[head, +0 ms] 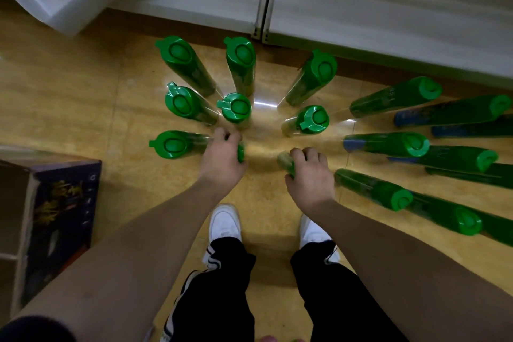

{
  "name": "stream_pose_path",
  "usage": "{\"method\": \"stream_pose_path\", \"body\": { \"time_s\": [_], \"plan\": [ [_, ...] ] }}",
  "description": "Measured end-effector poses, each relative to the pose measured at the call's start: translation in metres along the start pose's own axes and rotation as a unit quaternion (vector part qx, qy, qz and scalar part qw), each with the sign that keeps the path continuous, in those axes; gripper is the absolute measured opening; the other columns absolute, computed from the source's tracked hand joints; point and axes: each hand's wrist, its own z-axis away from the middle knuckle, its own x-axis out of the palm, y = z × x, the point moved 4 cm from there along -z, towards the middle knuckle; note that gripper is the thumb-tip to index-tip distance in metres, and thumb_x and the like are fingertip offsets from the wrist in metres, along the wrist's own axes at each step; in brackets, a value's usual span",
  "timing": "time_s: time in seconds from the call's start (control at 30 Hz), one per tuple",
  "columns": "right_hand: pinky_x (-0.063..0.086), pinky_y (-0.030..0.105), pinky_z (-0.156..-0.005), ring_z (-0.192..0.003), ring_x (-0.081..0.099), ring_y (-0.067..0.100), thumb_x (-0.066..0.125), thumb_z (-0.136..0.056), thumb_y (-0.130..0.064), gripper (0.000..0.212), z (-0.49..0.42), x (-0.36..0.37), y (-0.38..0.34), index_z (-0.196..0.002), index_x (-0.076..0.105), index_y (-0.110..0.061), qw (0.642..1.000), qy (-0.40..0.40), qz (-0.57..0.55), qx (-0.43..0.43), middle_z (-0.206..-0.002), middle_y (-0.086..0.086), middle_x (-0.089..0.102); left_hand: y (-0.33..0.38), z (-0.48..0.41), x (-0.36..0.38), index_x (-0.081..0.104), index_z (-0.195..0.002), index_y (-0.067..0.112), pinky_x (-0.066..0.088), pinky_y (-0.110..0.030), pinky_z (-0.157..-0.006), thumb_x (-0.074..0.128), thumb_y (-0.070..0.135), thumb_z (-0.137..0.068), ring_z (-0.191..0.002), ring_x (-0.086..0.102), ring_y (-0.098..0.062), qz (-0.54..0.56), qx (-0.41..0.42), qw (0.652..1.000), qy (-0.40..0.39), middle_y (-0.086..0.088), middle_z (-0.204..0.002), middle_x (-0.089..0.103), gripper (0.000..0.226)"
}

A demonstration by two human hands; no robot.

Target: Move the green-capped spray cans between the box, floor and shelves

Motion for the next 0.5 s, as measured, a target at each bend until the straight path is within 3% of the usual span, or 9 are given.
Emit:
{"method": "stream_pose_path", "body": {
  "time_s": [0.3, 0.5],
  "plan": [
    [0.048, 0.037, -0.077, -0.108, 0.050, 0.030, 0.068, -0.084, -0.019, 0.041, 0.030, -0.044, -0.008, -0.123, 0.052, -0.016, 1.000, 0.002, 0.002, -0.014, -0.119, 0.010, 0.054, 0.015, 0.036, -0.035, 0.061, -0.117, 0.010, 0.052, -0.040, -0.085, 0.078, 0.014, -0.075, -0.100, 0.057, -0.033, 0.013, 0.016, 1.000, -0.006, -0.011, -0.121, 0.045, 0.046],
    [0.044, 0.035, -0.074, -0.107, 0.050, 0.031, 0.068, -0.080, -0.018, 0.044, 0.082, -0.136, -0.038, -0.121, 0.052, -0.016, 0.997, 0.006, 0.035, -0.062, -0.117, 0.010, 0.054, 0.052, 0.098, -0.117, 0.061, -0.121, 0.013, 0.050, -0.036, -0.082, 0.080, 0.021, -0.075, -0.103, 0.056, -0.028, 0.035, 0.003, 0.999, 0.018, -0.006, -0.122, 0.045, 0.051]
  ]
}}
